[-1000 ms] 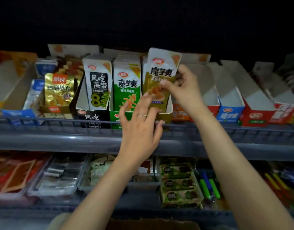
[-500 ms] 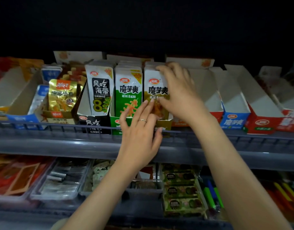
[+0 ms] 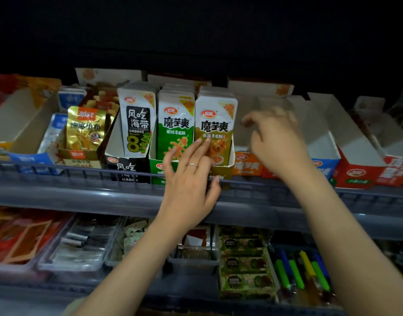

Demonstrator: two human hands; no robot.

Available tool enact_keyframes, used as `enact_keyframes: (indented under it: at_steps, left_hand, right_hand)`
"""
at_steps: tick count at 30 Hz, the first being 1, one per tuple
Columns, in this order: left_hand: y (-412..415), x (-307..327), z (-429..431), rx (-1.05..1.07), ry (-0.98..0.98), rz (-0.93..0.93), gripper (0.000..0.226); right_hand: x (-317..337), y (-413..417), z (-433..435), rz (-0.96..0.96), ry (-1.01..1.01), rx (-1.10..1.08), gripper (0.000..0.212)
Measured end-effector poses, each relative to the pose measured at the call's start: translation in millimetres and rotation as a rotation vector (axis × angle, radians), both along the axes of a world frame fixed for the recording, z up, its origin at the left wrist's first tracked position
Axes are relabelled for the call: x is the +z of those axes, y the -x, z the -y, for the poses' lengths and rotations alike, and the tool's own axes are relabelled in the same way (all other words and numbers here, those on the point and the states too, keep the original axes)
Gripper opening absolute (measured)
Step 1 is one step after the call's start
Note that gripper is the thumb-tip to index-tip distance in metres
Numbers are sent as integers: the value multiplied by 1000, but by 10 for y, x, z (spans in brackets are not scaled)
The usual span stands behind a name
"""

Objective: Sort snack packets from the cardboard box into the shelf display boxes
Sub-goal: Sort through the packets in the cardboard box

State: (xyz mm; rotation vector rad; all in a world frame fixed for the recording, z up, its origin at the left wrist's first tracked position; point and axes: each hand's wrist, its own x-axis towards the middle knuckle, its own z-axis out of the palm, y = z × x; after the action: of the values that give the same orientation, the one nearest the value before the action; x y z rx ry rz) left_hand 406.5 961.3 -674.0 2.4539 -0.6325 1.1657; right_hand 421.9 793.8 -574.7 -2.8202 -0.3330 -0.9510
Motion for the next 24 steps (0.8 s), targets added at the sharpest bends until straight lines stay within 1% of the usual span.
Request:
enact_keyframes:
  at_steps: [2, 3, 6, 9, 11, 14, 17, 21, 23, 24]
  left_hand:
    - [-3, -4, 5, 4, 1, -2, 21]
    - [-4, -5, 6, 4, 3, 1, 20]
    - [-14, -4, 8, 1, 7, 25, 20]
    - [-24, -4, 9, -2, 11, 39, 23]
    - [-26, -5, 10, 6, 4, 37, 22]
    - [-26, -11, 3, 12, -8, 39, 23]
    - [-28, -13, -8, 9, -20, 49, 22]
    - [-15, -16, -27, 12, -37, 60, 22]
    - [10, -28, -49, 10, -54, 61, 24]
    - [33, -29, -64, 13, -64, 57, 27]
  right_hand:
    - [-61, 43, 31, -150, 87, -14, 43]
    - [-93, 55, 38, -231, 93, 5, 44]
    - [-152, 85, 37, -454, 33, 126, 44]
    - [-103, 153, 33, -536, -33, 196, 39]
    - [-52, 223, 39, -575, -51, 231, 40]
    - [-12, 320, 41, -619, -40, 257, 42]
    - [-37, 387, 26, -616, 3, 246, 44]
    - [-153, 474, 28, -538, 32, 249, 43]
    - [-239, 544, 28, -479, 57, 237, 49]
    - [-285, 596, 29, -437, 33, 239, 53]
